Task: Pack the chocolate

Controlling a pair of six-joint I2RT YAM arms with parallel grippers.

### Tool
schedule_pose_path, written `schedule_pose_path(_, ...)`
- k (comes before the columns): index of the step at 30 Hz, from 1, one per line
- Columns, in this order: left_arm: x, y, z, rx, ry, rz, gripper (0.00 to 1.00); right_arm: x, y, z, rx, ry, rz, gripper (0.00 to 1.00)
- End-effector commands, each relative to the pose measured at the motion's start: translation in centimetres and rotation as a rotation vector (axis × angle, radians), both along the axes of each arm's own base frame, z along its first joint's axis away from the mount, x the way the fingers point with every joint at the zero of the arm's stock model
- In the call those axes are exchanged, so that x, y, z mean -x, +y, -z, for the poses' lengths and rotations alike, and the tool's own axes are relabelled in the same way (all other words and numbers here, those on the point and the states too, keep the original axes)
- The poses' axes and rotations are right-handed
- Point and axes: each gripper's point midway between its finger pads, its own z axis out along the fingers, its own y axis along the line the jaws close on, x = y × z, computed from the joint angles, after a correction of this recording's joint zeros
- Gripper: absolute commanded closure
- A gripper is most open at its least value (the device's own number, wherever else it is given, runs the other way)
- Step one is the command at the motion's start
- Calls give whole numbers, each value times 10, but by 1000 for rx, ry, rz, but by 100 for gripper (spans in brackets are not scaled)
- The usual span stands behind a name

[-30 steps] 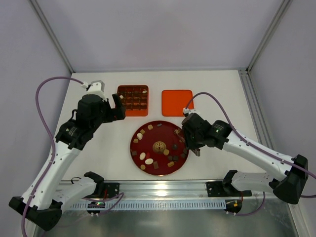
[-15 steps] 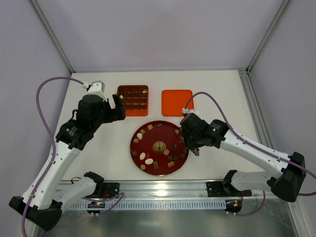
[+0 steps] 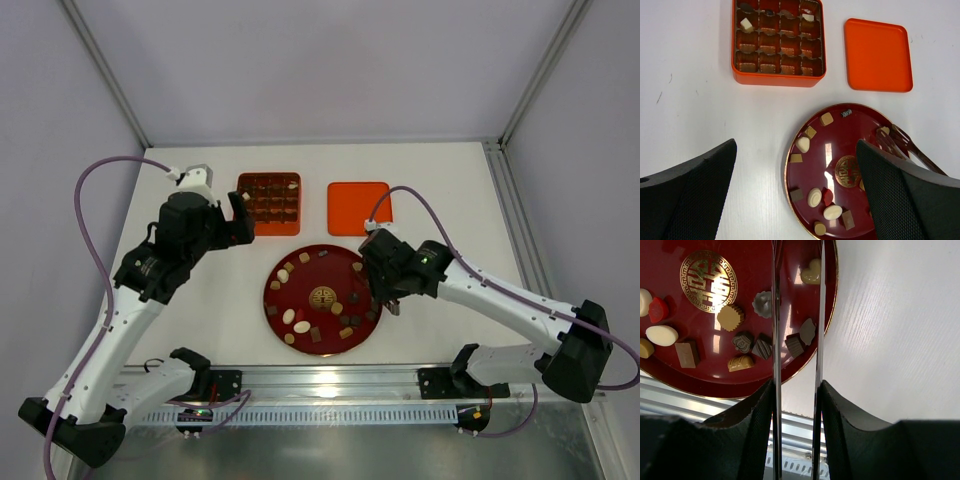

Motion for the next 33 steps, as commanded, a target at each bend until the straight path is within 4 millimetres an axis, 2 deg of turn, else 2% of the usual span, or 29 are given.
schedule_pose_path(1,-3,2,-10,8,-44,-14,0,-11,11,-4,-21,-38,-1,57)
schedule_pose_path(14,-3,5,-9,0,-44,-22,0,-16,16,-8,-24,-48,-12,57)
schedule_pose_path(24,-3,5,-8,-2,-41,-21,0,-16,17,-4,-23,-40,-18,66)
schedule_pose_path(25,-3,5,-8,-2,-43,-22,0,-16,18,-5,-25,-40,-18,69)
schedule_pose_path(33,-2,5,-10,0,-47,-22,0,-21,21,-25,-53,-76,-21,70)
